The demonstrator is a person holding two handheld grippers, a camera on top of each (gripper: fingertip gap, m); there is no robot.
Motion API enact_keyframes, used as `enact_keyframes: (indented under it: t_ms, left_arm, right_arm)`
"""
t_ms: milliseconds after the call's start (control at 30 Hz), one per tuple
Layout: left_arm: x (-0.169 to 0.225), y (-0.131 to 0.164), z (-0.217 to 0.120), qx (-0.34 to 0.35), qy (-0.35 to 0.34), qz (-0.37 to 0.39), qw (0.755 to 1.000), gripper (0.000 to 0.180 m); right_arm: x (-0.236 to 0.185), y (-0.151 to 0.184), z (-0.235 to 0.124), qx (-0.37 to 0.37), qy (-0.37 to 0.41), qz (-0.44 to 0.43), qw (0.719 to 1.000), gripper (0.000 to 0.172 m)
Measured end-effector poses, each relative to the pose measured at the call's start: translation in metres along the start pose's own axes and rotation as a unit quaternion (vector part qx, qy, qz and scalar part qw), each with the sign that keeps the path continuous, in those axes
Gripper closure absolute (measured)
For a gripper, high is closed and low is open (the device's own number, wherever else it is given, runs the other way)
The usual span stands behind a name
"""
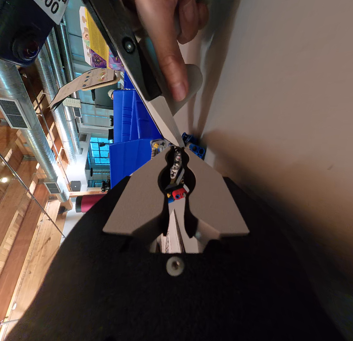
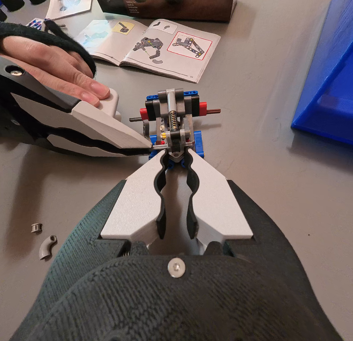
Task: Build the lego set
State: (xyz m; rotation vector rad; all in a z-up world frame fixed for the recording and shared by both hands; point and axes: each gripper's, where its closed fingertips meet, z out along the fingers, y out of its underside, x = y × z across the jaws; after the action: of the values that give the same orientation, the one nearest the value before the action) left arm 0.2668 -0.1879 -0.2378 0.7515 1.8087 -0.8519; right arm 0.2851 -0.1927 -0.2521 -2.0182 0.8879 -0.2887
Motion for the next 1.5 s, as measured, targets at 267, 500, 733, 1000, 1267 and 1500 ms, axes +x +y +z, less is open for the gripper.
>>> enact_keyframes:
  t_ms: [267,500,733,1000,1267,1500]
  left_arm:
    - [0.001,0.001,0.000,0.000,-0.025,0.070,0.997,0.177]
    - [0.002,0.001,0.000,0.014,-0.053,0.179,0.982,0.177]
    - [0.002,0.003,-0.004,0.060,-0.027,0.096,0.993,0.177]
    - [-0.011,0.015,-0.007,0.062,-0.046,0.125,0.989,0.178]
    - [-0.005,0.002,-0.011,0.066,-0.038,0.107,0.991,0.178]
    - [0.001,0.000,-0.007,0.084,-0.023,0.063,0.994,0.178]
  right_arm:
    - [0.000,0.000,0.000,-0.001,0.005,-0.007,1.000,0.158]
    - [-0.001,0.000,0.001,-0.002,0.007,-0.022,1.000,0.157]
    - [-0.003,0.000,0.001,-0.003,0.000,-0.026,1.000,0.157]
    - [-0.009,0.001,0.001,-0.006,-0.017,-0.046,0.999,0.157]
    - [-0.007,0.000,0.002,-0.004,-0.011,-0.027,1.000,0.157]
    - [-0.007,0.000,0.002,-0.004,-0.018,-0.019,1.000,0.157]
